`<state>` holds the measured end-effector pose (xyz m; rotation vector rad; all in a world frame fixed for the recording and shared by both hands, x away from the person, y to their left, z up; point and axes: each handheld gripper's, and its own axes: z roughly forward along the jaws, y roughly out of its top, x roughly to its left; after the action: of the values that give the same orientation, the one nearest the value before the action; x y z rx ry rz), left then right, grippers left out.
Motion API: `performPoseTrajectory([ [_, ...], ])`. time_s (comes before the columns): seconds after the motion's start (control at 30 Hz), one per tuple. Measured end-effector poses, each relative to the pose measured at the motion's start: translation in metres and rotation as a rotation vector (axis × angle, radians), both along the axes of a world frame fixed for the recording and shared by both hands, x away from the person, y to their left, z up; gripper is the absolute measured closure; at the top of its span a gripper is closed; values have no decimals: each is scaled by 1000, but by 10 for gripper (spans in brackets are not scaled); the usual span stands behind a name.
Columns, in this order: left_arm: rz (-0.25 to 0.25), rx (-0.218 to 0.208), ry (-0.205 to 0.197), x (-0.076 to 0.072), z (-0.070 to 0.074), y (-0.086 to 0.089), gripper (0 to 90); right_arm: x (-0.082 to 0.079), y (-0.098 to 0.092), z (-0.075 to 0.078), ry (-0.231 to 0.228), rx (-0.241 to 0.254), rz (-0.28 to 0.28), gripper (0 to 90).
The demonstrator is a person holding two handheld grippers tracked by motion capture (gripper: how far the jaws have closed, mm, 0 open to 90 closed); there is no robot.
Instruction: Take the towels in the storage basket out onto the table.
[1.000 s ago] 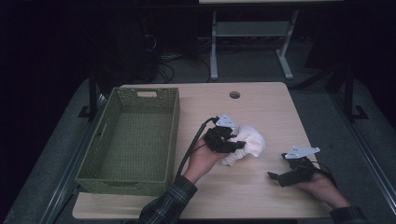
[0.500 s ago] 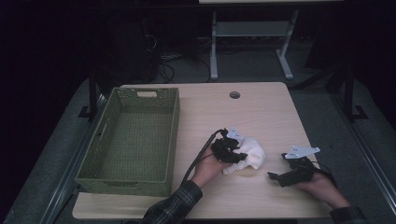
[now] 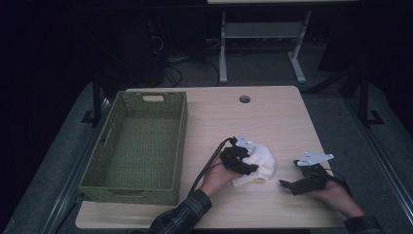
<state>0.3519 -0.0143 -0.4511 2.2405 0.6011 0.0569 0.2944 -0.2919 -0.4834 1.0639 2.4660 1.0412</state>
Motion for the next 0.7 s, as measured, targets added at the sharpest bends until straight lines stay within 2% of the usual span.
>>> performPoseTrajectory([
  [0.03,18,-27,-11,-1,7,6,386,0,0,0,0,0,0,18],
  [0.07,18,-27,-11,-1,7,6,375,0,0,0,0,0,0,18],
  [0.1,25,-43,-21,-2,14,12,371,0,0,0,-1,0,1,18],
  [0.23,41,-46,-35,-6,20,22,368,0,0,0,-1,0,2,18],
  [0.27,41,-36,-43,-10,23,28,369,0,0,0,-1,0,2,18],
  [0.43,43,-32,-45,-20,25,40,396,0,0,0,-1,0,3,18],
  [0.5,40,-38,-45,-29,26,47,413,0,0,0,-2,0,3,18],
  [0.7,22,-34,-38,-45,22,51,482,0,0,0,-1,0,3,18],
])
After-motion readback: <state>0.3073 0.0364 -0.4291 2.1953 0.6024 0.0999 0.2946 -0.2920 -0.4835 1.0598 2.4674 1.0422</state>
